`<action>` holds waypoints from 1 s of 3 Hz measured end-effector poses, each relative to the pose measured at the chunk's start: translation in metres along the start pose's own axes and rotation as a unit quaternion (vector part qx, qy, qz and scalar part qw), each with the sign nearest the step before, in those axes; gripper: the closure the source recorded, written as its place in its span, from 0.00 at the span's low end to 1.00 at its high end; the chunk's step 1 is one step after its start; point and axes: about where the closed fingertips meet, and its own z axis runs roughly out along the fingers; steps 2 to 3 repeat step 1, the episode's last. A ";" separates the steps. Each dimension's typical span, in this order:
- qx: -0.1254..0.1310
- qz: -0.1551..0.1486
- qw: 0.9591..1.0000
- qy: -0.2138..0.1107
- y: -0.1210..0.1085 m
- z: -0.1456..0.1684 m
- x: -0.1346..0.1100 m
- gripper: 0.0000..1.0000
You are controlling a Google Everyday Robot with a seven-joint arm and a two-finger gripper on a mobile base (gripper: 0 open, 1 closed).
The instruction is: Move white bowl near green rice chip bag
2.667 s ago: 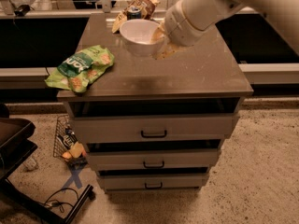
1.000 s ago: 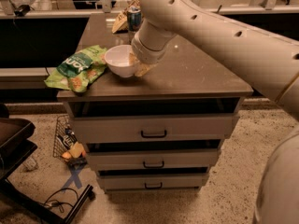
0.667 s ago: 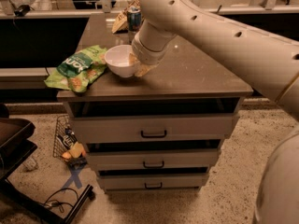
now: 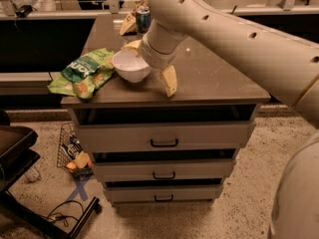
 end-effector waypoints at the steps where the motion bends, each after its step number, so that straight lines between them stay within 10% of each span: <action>1: 0.000 0.000 1.000 0.000 0.000 -0.001 0.000 0.00; 3: 0.000 0.000 1.000 0.000 0.000 -0.001 0.000 0.00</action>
Offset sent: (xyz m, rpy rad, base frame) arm 0.0000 0.0000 0.0000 0.0000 0.0000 0.0000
